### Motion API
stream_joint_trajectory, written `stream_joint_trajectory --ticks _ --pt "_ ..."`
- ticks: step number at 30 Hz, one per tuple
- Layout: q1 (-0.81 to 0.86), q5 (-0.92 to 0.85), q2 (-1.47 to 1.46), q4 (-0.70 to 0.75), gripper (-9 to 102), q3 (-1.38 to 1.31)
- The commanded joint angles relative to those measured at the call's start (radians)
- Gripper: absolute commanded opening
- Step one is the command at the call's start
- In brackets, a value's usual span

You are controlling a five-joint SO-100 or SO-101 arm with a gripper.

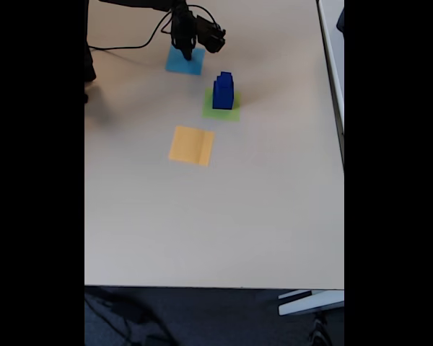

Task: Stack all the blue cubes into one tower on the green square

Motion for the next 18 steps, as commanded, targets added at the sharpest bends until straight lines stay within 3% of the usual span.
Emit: stream_joint_trajectory --ticks 1,13,18 --pt "0.009 -0.014 0.075 -0.002 4 -0.003" --pt "0.028 -0.041 0.081 0.000 2 -0.006" --pt "0.046 -0.061 0.115 0.071 2 -0.057"
